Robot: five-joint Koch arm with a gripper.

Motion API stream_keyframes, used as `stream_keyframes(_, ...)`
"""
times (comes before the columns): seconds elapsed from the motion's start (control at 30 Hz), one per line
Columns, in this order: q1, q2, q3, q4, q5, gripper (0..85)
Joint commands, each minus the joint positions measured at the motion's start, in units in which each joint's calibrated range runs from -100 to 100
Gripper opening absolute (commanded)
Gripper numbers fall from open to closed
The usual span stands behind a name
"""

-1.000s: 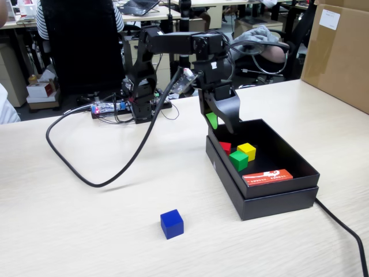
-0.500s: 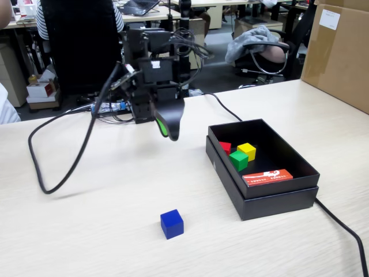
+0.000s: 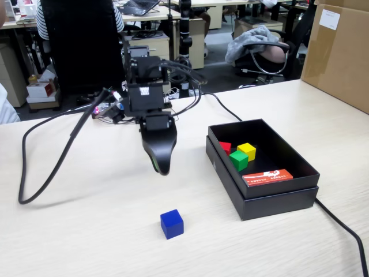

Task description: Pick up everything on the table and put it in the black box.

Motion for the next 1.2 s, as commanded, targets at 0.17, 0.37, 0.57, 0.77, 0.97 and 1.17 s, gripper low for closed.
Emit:
stream_keyframes(0.17,-0.29,18.0,18.21,1.76,-1.17,44.8)
stream_keyframes(0.37,0.44,21.33,19.12,1.85,-1.37,44.7)
stream_keyframes(0.57,0.68,23.74,18.94,1.85,-1.66,44.7)
stream_keyframes(0.77,0.59,25.92,18.76,1.68,-2.0,41.5)
stream_keyframes(0.97,0.44,25.92,18.3,1.07,-2.59,26.9)
stream_keyframes(1.17,0.15,25.58,18.3,-0.83,-1.95,27.1)
